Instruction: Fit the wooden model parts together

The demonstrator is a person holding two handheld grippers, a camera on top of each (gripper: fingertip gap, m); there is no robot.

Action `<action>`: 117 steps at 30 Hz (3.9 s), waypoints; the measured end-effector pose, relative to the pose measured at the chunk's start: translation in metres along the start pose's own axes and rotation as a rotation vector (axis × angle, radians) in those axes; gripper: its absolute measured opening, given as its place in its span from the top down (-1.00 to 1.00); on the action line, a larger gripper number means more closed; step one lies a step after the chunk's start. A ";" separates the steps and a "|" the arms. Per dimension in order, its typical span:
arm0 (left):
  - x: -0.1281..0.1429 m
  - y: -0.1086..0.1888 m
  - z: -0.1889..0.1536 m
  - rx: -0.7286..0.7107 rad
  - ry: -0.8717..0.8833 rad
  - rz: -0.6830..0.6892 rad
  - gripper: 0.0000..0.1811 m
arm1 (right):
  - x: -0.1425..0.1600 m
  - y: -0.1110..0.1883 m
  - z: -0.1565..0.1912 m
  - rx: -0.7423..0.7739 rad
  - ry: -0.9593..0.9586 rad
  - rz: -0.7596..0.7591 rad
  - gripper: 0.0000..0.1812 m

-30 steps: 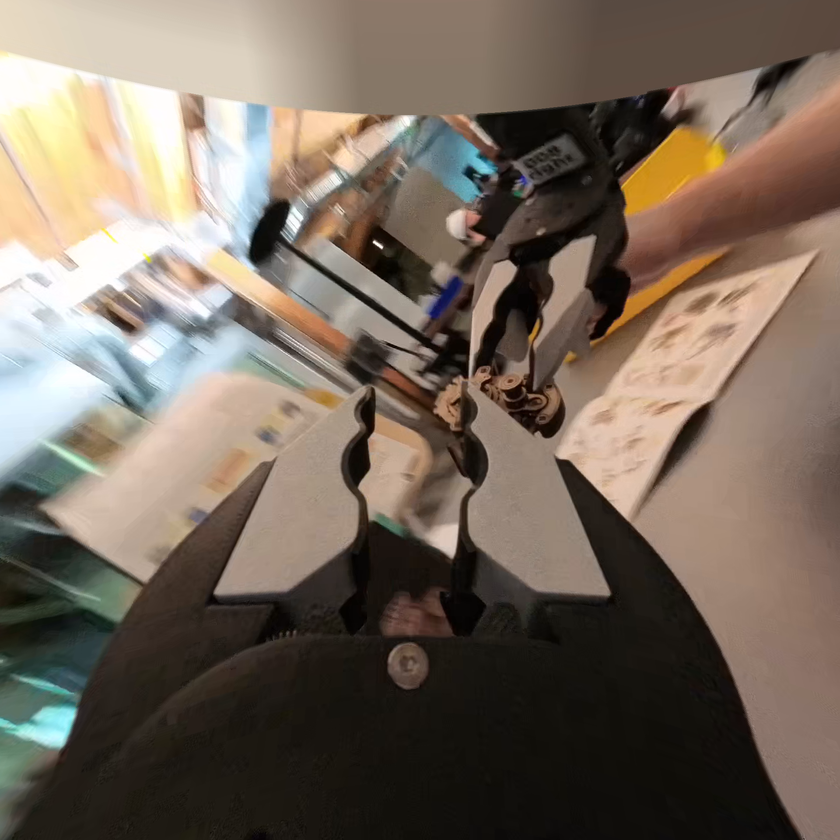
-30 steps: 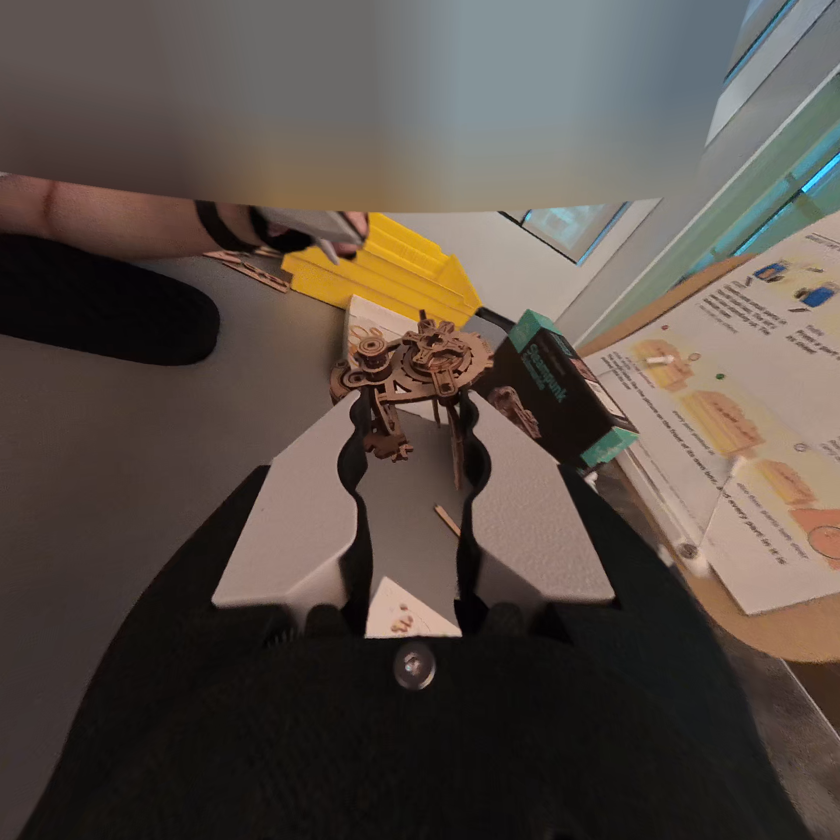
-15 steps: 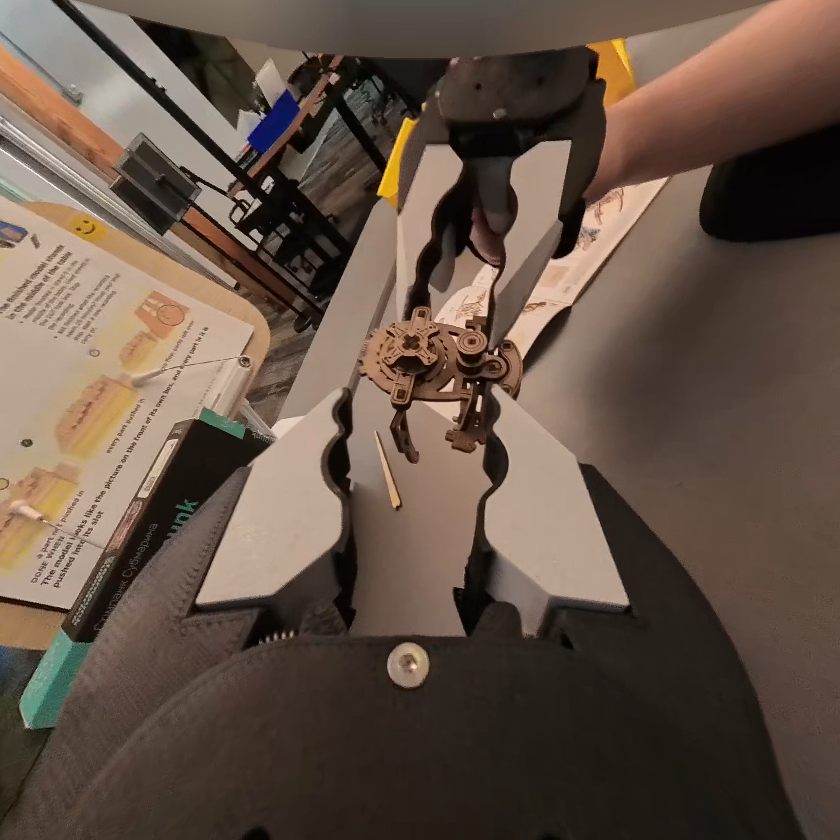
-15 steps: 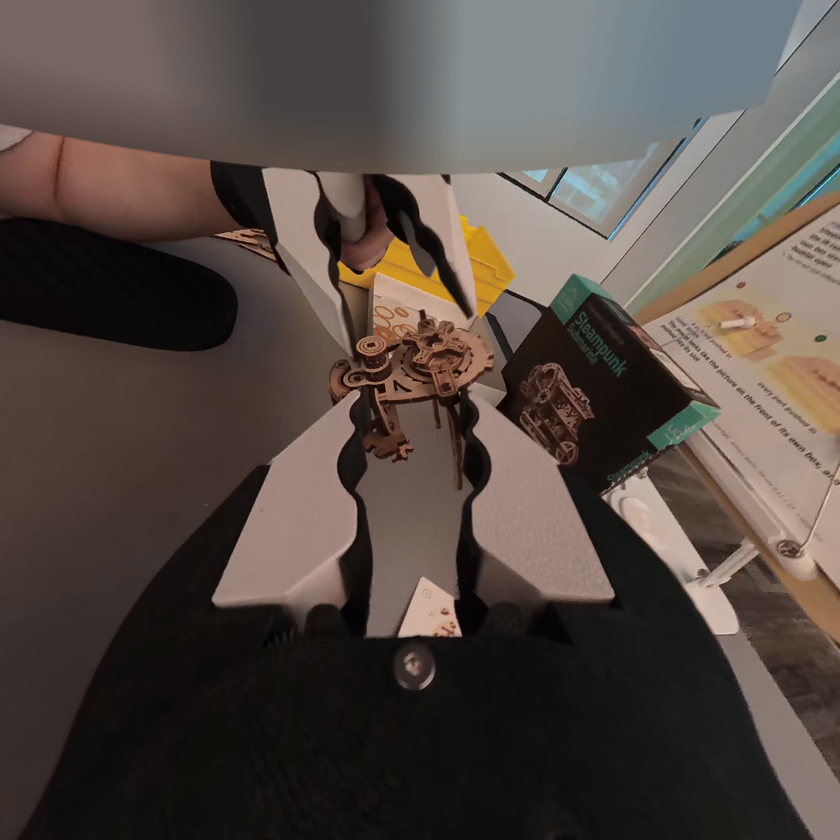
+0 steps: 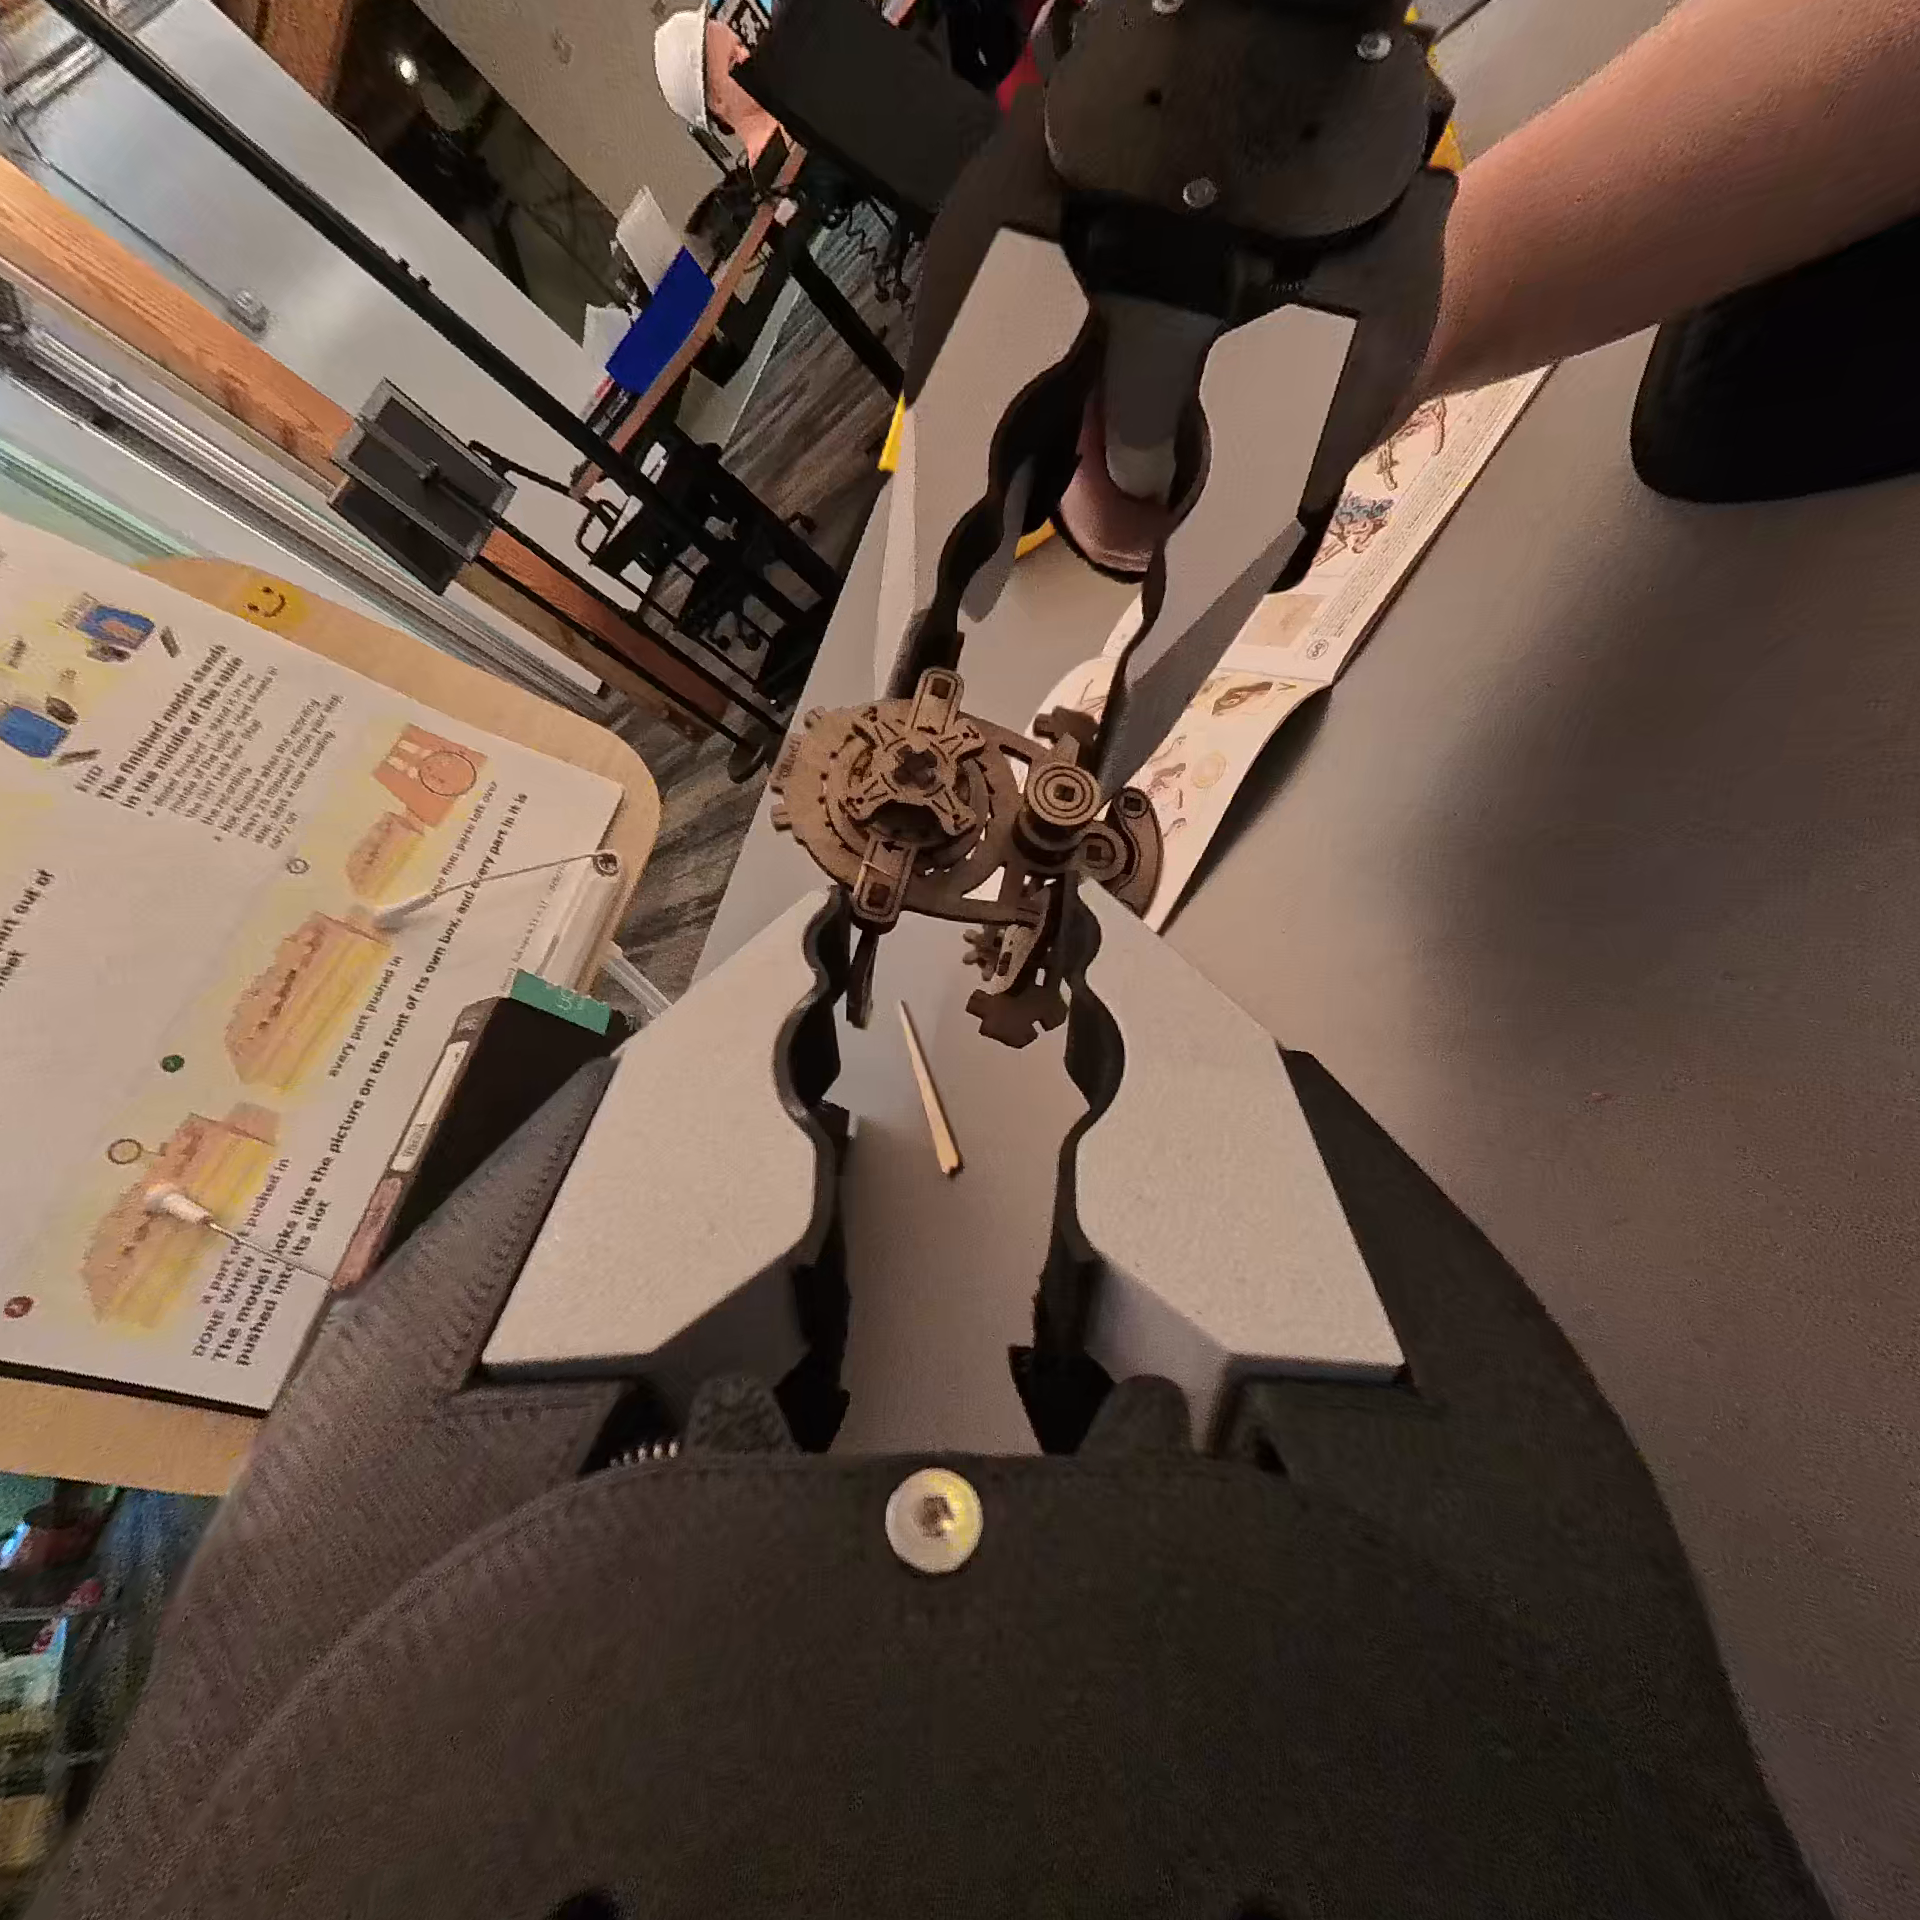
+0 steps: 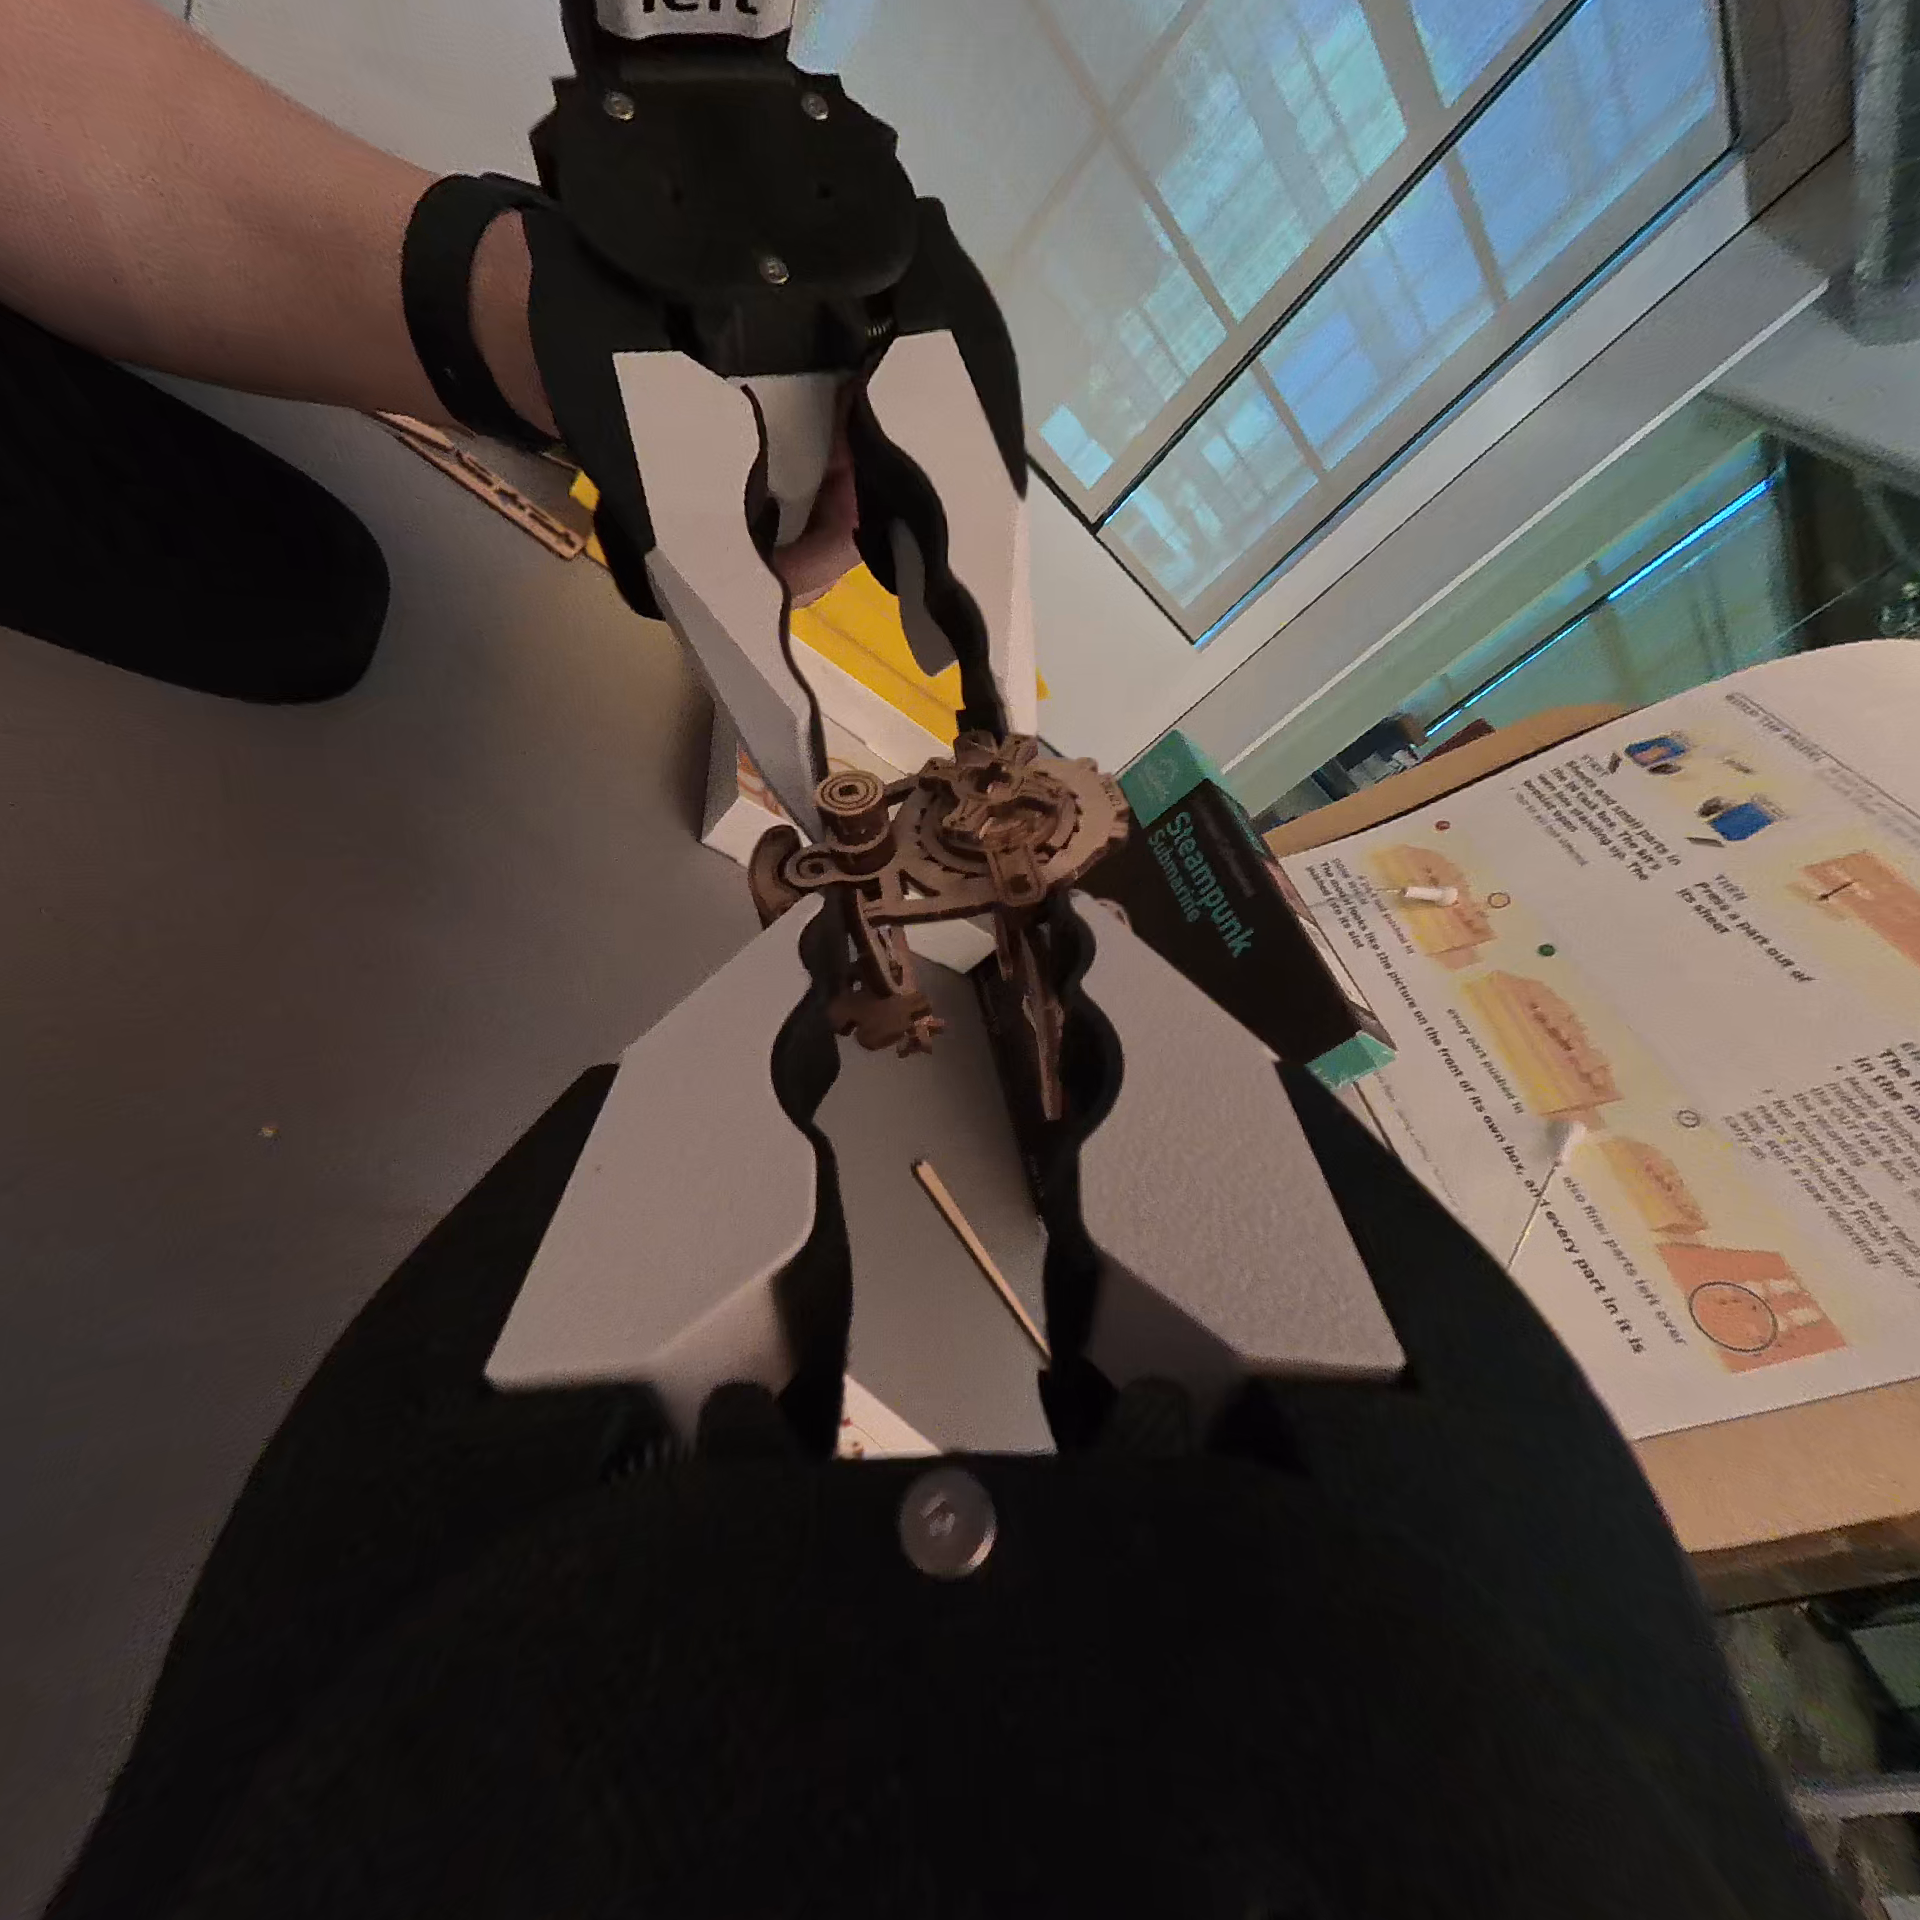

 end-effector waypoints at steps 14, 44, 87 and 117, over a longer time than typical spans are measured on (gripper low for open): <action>-0.005 0.005 -0.002 0.026 0.005 0.013 0.60 | -0.005 0.002 0.002 -0.030 -0.059 -0.055 0.58; 0.001 0.004 -0.001 0.047 0.060 0.109 0.59 | -0.003 0.000 -0.005 -0.023 -0.050 0.094 0.45; 0.025 0.042 -0.111 0.371 0.572 0.230 0.59 | 0.014 -0.006 0.115 -0.213 -0.603 0.154 0.54; 0.024 0.042 -0.114 0.373 0.531 0.220 0.59 | 0.012 0.000 0.118 -0.240 -0.443 0.134 0.58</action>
Point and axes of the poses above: each gripper's, where its closed fingertips meet, y back along the fingers, x out of its underside, z = x × y across the jaws, the point moved 1 cm from there along y, back along the fingers, and after that the axes turned 10 degrees about -x, right-handed, at the moved point
